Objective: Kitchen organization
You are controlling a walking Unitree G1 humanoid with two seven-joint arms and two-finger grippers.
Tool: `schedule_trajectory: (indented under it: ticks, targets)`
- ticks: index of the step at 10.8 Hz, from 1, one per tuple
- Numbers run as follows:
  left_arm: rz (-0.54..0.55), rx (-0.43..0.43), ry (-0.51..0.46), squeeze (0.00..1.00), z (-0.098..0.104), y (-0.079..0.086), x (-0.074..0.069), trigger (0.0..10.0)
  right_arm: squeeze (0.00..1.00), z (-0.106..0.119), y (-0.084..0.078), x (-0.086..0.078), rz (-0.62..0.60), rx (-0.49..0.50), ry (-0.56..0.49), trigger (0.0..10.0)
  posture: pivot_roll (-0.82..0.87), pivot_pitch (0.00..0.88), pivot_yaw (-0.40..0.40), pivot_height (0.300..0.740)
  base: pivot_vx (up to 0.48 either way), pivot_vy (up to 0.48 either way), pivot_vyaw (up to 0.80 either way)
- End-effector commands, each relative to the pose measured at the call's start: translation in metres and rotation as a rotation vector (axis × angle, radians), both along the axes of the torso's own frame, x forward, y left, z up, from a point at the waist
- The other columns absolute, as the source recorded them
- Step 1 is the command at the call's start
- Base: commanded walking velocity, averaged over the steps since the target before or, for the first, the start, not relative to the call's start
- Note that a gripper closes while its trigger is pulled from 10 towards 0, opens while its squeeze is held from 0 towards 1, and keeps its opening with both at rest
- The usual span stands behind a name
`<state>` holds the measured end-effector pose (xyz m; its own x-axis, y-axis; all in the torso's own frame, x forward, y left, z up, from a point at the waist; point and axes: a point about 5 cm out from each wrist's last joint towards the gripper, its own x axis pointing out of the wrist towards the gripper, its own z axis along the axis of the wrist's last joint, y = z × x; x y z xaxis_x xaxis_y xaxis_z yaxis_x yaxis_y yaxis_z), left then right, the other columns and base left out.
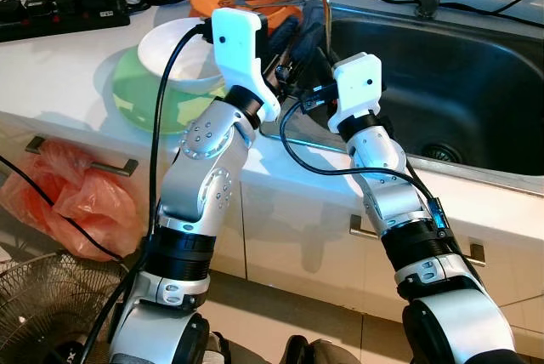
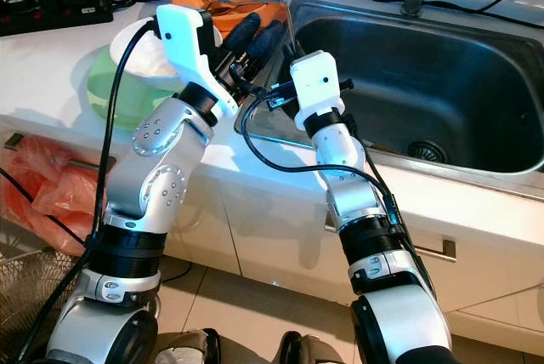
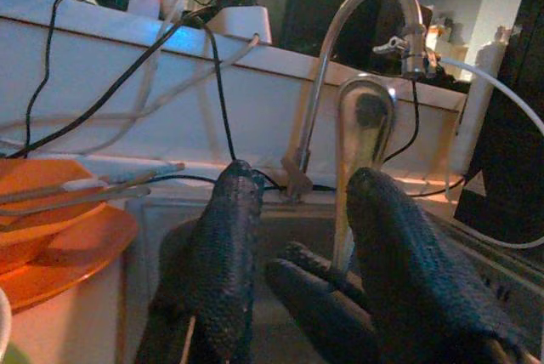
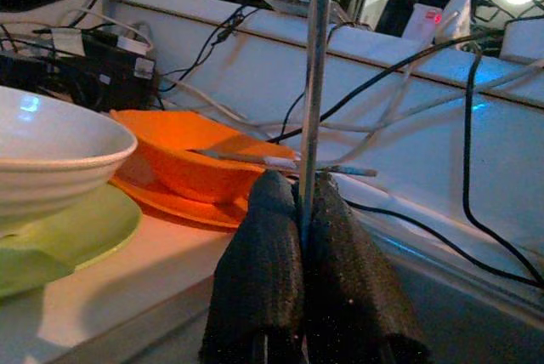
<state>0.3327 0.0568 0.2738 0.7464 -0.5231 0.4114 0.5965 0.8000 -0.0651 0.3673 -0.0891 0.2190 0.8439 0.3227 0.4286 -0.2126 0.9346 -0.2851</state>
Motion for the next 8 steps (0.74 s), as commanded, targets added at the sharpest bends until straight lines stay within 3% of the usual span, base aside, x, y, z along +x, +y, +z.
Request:
schedule_trajectory:
  ticks: [1,2,6,7,8]
  targets:
    - [0.017,-0.003,-0.006,1.0,-0.001,0.002,-0.002,10.0,0.0,0.001,-0.006,0.002,-0.019,0.026,0.005,0.0,0.09,0.15,-0.023,0.74,0.0,0.0,0.0]
    - [0.032,-0.003,-0.009,0.0,0.0,0.006,-0.002,10.0,0.0,0.0,-0.011,0.004,-0.039,0.028,0.013,0.0,0.09,0.151,-0.026,0.74,0.0,0.0,0.0]
    - [0.067,-0.003,0.006,0.0,-0.006,0.012,-0.003,10.0,0.0,0.001,-0.031,0.014,-0.122,0.027,0.046,0.0,0.09,0.157,-0.037,0.74,0.0,0.0,0.0]
    - [0.073,-0.004,0.009,0.0,-0.007,0.014,-0.003,10.0,0.0,0.001,-0.034,0.016,-0.136,0.028,0.053,0.4,0.09,0.158,-0.038,0.74,0.0,0.0,0.0]
    - [0.084,0.008,0.018,0.0,-0.011,0.016,-0.003,10.0,0.0,0.0,-0.039,0.02,-0.17,0.045,0.084,10.0,0.09,0.158,-0.04,0.74,0.0,0.0,0.0]
